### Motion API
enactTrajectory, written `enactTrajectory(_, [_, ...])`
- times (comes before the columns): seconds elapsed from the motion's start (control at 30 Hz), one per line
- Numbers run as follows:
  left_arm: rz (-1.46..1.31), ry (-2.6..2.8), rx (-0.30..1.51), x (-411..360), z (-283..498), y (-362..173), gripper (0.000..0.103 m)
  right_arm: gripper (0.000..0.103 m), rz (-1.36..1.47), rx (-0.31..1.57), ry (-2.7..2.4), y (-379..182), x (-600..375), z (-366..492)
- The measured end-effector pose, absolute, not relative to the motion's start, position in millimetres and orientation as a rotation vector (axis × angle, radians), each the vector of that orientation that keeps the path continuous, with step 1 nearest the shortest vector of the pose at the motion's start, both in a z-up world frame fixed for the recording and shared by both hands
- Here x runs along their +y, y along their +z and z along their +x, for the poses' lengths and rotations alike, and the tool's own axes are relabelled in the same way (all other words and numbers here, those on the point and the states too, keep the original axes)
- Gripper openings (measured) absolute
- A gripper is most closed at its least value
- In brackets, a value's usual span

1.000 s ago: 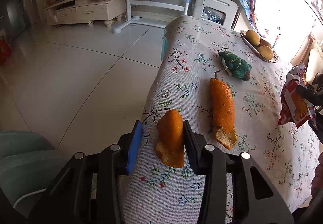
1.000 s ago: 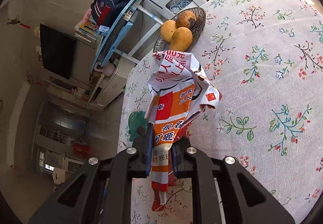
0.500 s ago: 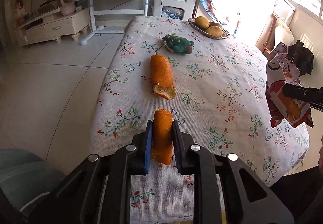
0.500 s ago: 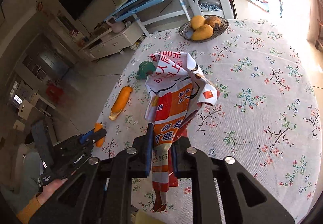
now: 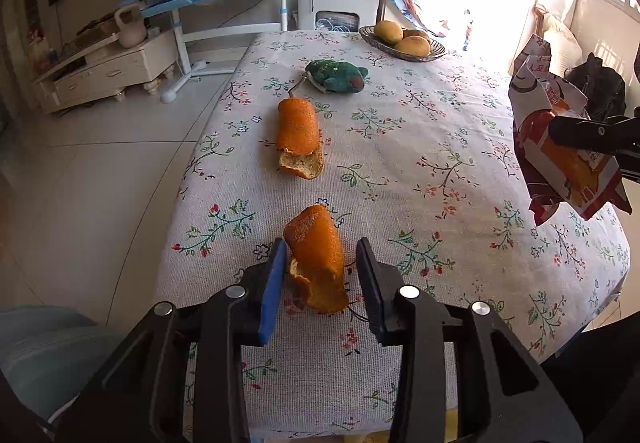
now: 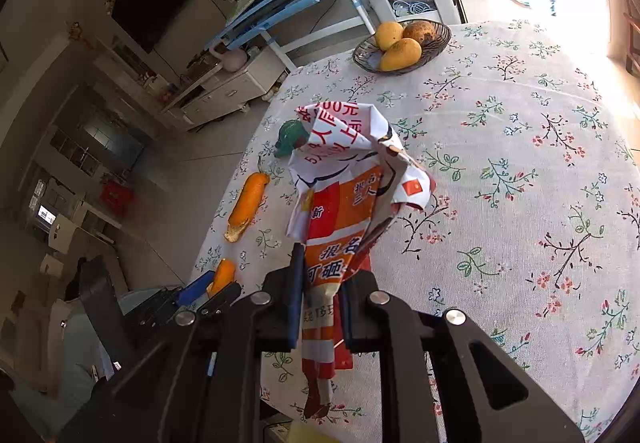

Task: Collect trash
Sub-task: 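Carry the wrapper and the peel toward the yellow basin with both tools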

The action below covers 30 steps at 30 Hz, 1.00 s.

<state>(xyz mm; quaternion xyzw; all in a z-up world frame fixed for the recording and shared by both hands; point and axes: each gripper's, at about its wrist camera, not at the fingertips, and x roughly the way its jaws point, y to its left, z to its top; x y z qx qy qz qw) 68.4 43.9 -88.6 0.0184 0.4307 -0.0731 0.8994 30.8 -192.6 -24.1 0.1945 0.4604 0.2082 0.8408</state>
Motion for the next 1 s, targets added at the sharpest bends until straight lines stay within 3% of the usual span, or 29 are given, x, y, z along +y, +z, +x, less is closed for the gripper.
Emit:
enactTrajectory(0.43, [0.005, -0.201, 0.757, 32.8, 44.5, -52.3, 0.020, 0.016, 0.377, 0.943, 0.446, -18.8, -189.2, 19.7])
enactTrajectory(1.0, [0.040, -0.212, 0.719, 9.6, 7.2, -48.8, 0.020, 0.016, 0.433, 0.879, 0.456, -9.1, -209.3, -8.2])
